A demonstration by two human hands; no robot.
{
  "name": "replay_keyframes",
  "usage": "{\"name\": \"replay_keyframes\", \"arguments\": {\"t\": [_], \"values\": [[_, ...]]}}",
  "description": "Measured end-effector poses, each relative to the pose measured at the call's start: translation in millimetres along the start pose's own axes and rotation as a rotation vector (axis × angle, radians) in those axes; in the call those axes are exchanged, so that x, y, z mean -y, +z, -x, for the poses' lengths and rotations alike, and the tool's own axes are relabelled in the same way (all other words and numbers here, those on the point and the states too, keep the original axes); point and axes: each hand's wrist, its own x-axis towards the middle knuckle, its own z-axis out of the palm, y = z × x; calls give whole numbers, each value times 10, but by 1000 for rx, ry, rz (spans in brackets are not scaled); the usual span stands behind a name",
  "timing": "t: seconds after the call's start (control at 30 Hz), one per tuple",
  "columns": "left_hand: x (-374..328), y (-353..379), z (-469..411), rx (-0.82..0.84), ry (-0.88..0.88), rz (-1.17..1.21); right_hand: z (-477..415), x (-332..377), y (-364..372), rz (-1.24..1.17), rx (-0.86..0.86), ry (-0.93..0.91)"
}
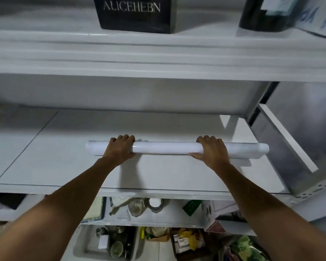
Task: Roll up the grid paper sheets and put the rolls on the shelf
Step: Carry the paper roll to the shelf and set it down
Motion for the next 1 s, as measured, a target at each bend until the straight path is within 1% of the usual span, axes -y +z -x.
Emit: {"name": "replay_keyframes", "arguments": {"t": [0.23, 0.33, 0.43, 0.6, 0.7, 0.8, 0.87, 1.0], "values": [[179, 136, -331, 116, 37, 45, -302, -48, 328, -75, 65, -9], [227, 139, -439, 131, 50, 85, -350, -64, 425, -95, 74, -1], [250, 153, -534, 126, 75, 72, -413, -77, 500, -72, 69, -3], [232, 205, -621, 30, 89, 2, -516, -106, 549, -42, 39, -83], [208, 196, -666, -16, 85, -26, -567, -110, 543, -30, 23, -87], [205, 179, -689, 23, 96, 1, -596, -142, 543, -59, 14, -73], [220, 177, -668, 50, 127, 11, -588, -177, 535, -85, 1, -94], [265, 140, -530, 35, 155, 47, -534, -214, 449, -95, -19, -157]]}}
